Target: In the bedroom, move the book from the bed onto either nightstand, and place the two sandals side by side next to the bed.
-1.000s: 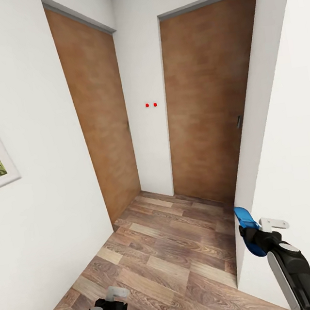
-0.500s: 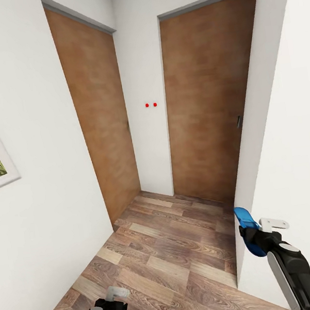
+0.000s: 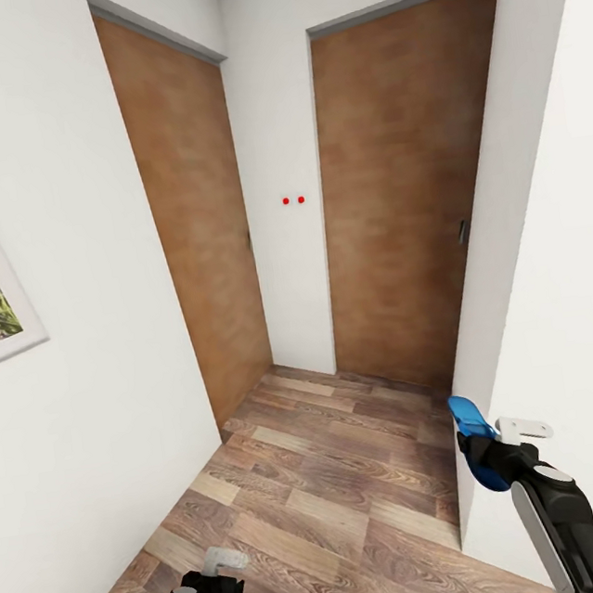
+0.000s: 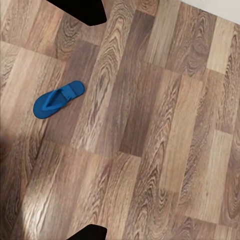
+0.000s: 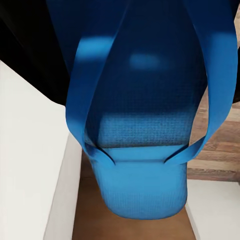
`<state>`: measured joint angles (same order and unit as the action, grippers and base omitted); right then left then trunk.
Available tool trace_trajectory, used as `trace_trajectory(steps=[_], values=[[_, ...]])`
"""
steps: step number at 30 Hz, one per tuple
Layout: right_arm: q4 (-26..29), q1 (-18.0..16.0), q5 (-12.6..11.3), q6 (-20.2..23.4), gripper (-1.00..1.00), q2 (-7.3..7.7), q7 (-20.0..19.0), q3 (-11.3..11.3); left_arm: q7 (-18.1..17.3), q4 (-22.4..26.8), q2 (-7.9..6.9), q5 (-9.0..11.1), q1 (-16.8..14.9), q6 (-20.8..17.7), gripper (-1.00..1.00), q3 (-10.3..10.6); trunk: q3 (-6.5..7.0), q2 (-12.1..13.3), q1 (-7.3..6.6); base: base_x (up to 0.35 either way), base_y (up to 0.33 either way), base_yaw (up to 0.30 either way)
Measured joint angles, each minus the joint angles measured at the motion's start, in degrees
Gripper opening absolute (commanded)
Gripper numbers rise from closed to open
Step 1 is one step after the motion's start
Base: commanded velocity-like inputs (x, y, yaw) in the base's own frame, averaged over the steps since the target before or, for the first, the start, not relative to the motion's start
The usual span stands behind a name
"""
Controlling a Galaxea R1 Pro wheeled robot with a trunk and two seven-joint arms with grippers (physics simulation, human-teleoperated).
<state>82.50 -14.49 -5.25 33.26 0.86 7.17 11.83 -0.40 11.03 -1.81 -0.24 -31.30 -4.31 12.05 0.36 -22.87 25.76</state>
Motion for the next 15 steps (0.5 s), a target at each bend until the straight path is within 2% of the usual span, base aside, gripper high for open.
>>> trace_trajectory(steps=[6,15], values=[[-0.1,0.0,0.0,0.0,-1.00,0.00,0.0,0.0,0.0,0.0,0.00,0.0,0.0,0.0,1.00,0.0,0.00,0.0,0.00,0.000,0.055,0.000],[-0.3,0.0,0.0,0.0,-1.00,0.01,0.0,-0.1,0.0,0.0,0.00,0.0,0.0,0.0,1.00,0.0,0.00,0.0,0.00,0.000,0.232,0.000]])
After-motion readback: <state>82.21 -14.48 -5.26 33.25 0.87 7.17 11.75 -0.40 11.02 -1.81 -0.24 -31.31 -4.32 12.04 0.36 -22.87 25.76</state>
